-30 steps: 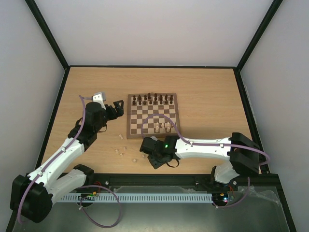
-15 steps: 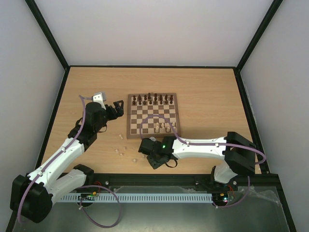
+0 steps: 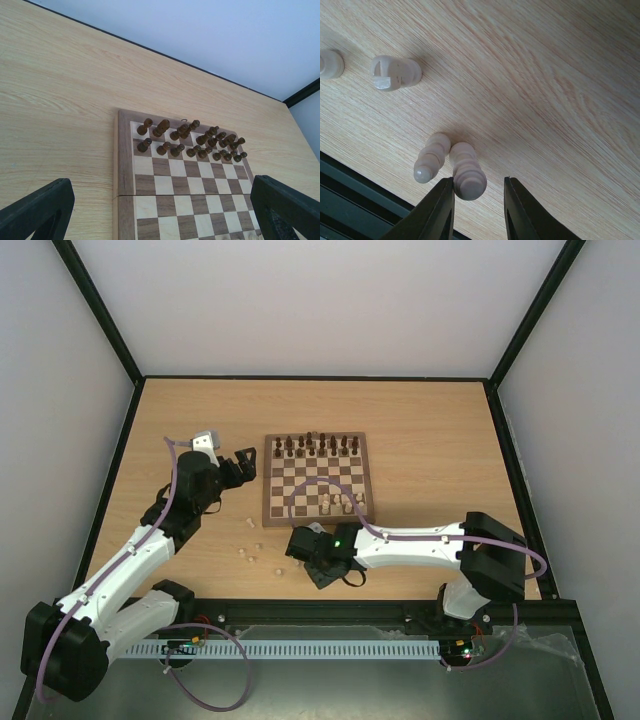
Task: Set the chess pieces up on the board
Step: Pick up the chess piece at the center of the board.
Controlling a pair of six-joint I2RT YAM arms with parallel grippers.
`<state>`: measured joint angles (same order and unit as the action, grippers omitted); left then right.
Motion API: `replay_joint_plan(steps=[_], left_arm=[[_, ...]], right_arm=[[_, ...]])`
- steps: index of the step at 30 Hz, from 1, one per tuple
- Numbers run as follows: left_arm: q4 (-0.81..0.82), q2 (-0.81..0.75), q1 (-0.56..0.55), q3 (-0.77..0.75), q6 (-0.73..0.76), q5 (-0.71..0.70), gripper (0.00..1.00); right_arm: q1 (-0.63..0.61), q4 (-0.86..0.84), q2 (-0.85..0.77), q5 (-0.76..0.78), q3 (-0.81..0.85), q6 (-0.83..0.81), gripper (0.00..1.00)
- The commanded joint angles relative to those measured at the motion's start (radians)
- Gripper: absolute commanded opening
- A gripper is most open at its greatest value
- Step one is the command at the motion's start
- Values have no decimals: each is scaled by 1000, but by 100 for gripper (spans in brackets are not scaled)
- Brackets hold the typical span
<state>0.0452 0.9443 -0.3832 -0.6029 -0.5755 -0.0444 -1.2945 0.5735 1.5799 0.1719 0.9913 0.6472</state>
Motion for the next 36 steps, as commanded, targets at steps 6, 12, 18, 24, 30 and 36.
replay_joint_plan(steps=[6,12,18,24,30,36], left_arm=[[-3,-9,-2,-20,9,5,100],[-2,-6,-2,-20,10,5,100],[-2,-6,-2,-19,12,4,100],[0,-5,-2,-19,11,4,100],[-1,-5,-2,-19,12,5,99],[-1,-6,-2,-18,11,7,100]], right_arm=[[-6,-1,26,13,24,-7,26],[-6,-9,34,5,34,-6,25],[-6,-9,45,3,42,-8,27],[-6,-9,66,3,45,-7,26],[-6,-4,80,-5,45,-32,16],[-3,35,68,60,80,-32,9]])
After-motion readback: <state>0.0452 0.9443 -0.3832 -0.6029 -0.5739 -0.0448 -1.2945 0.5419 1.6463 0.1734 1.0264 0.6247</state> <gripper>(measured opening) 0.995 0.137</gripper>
